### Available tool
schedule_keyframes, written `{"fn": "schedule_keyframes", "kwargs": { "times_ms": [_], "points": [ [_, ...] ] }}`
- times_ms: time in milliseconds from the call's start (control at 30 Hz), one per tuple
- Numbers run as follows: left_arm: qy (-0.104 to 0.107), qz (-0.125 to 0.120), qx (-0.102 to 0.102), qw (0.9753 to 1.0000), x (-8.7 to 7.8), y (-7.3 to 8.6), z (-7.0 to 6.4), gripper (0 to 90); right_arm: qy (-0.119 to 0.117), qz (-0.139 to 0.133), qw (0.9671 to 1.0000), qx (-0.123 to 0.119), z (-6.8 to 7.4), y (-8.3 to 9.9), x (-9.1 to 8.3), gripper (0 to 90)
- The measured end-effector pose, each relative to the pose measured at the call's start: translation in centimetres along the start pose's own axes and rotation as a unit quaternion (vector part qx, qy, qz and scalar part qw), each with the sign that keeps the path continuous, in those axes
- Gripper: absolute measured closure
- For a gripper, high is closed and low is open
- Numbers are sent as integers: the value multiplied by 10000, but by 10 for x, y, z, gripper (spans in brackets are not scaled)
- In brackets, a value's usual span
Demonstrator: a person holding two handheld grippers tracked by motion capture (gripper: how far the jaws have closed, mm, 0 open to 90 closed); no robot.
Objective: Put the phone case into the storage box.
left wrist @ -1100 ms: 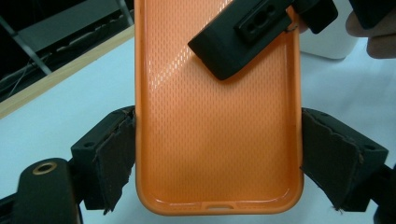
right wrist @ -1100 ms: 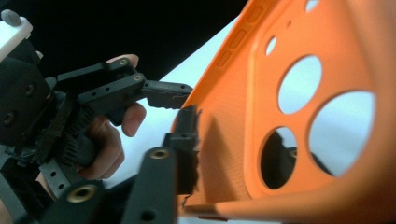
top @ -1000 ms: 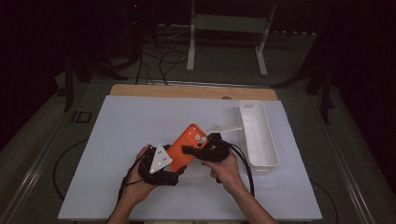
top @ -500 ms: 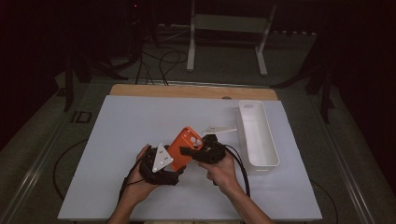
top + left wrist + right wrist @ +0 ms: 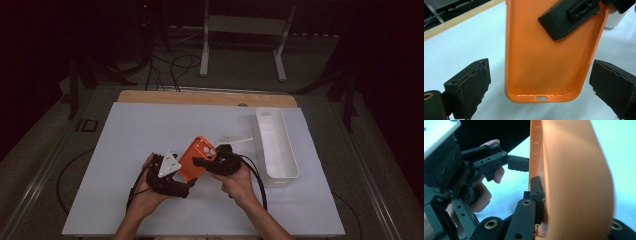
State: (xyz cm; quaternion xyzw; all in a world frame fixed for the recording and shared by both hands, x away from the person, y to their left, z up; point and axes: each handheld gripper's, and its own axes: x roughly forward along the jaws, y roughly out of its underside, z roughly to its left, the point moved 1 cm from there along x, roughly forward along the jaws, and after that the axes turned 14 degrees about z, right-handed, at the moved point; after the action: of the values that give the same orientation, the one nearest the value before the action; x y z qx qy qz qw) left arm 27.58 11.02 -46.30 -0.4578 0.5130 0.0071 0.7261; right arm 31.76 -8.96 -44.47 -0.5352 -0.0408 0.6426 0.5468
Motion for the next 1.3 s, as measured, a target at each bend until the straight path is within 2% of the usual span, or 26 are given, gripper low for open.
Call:
{"fn": "schedule_keyframes", "kwargs": {
  "times_ms": [133,367,700,1033,1200,1233,1300],
  "points": [
    [159,-70,-87,9998,-4,1,4,43,29,-24,10000,-11,-2,2,-3,881],
    [492,-90,-93,9987,-7,1,7,52,7,-52,10000,-56,-5,4,-9,881],
    [767,-39,-14,9970,-7,1,7,68,-67,20,9988,-487,-2,7,-18,880],
    [981,-57,81,9951,-6,2,5,85,-275,111,9945,-1006,5,8,-20,879],
    [1121,-82,146,9936,-5,3,5,168,-351,145,9926,-1157,7,8,-19,879],
    [1195,-82,198,9926,-5,3,4,168,-390,155,9920,-1192,8,8,-19,879],
    [1316,-90,264,9909,-4,4,3,232,-442,196,9904,-1297,9,9,-18,879]
  ]
}}
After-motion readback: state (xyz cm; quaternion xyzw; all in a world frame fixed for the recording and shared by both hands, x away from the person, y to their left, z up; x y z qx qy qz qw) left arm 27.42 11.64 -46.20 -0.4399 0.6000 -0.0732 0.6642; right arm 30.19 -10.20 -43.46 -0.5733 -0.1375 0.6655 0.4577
